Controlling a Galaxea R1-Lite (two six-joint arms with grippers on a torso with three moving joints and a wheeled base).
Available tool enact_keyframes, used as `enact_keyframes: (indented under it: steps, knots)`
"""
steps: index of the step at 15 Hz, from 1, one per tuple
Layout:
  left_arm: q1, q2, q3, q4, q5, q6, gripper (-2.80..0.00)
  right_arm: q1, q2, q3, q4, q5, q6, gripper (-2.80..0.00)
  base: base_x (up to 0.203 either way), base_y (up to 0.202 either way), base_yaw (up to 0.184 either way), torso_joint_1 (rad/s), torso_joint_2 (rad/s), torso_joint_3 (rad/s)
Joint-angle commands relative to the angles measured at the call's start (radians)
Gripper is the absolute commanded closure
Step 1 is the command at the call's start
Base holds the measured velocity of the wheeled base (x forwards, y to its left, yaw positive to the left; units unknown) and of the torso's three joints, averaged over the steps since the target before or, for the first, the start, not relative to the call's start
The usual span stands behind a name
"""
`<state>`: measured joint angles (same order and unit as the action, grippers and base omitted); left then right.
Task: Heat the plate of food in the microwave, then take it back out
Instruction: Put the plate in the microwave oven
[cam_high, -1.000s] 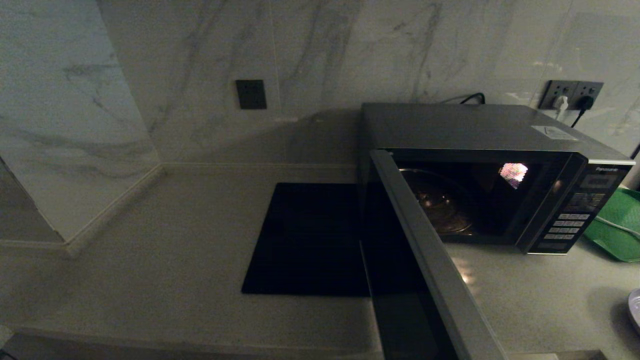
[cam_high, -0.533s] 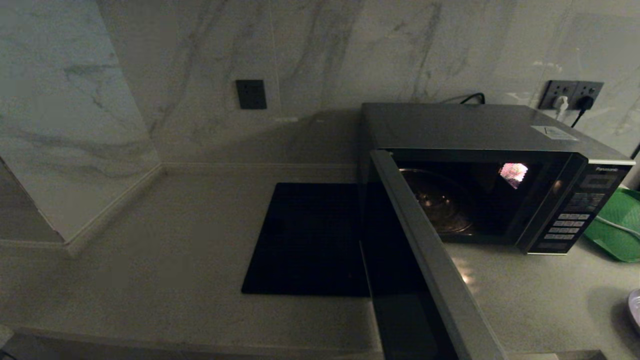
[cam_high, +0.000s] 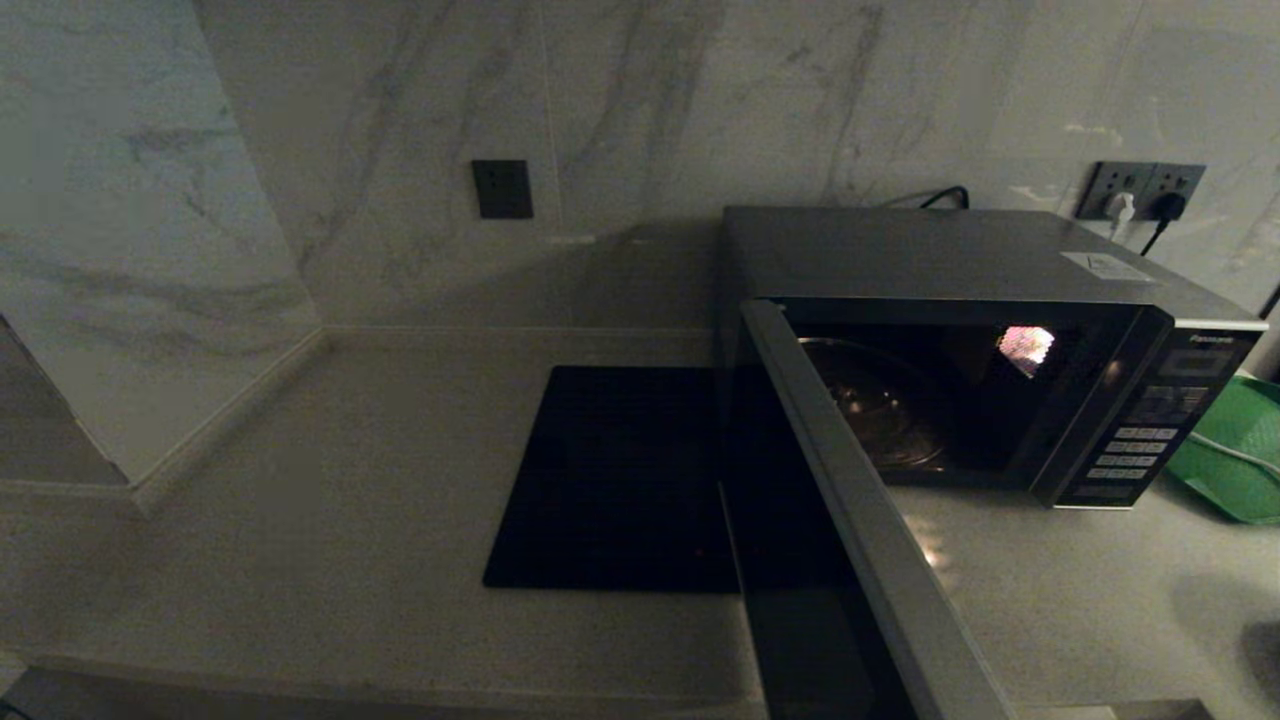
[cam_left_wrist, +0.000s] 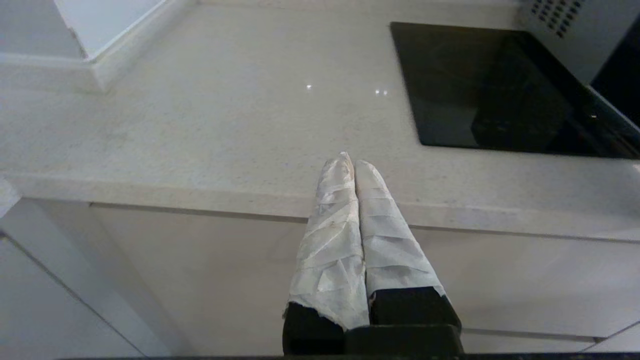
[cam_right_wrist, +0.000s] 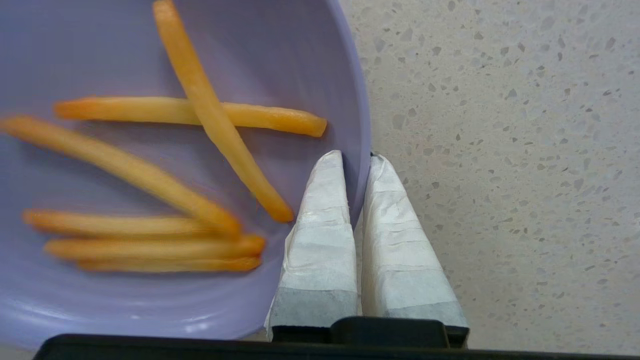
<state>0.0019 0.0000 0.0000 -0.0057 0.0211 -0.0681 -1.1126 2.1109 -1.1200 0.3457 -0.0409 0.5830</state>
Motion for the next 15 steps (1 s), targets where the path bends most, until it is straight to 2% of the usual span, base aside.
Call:
enact_keyframes:
  steps: [1, 6, 15]
  knots:
    - [0.000, 0.000, 0.000, 0.000, 0.001, -0.001, 0.00, 0.000, 0.001, -0.001, 0.004, -0.001, 0.003, 0.00, 0.000, 0.000, 0.000, 0.000, 0.00, 0.000]
    - [0.001, 0.000, 0.000, 0.000, 0.000, -0.001, 0.00, 0.000, -0.012, -0.001, 0.004, -0.002, 0.003, 0.00, 0.000, 0.000, 0.000, 0.000, 0.00, 0.000]
    - [0.001, 0.000, 0.000, 0.000, 0.002, -0.001, 0.00, 0.000, -0.151, 0.041, 0.009, 0.002, 0.002, 0.00, 0.000, 0.000, 0.000, 0.000, 0.00, 0.000]
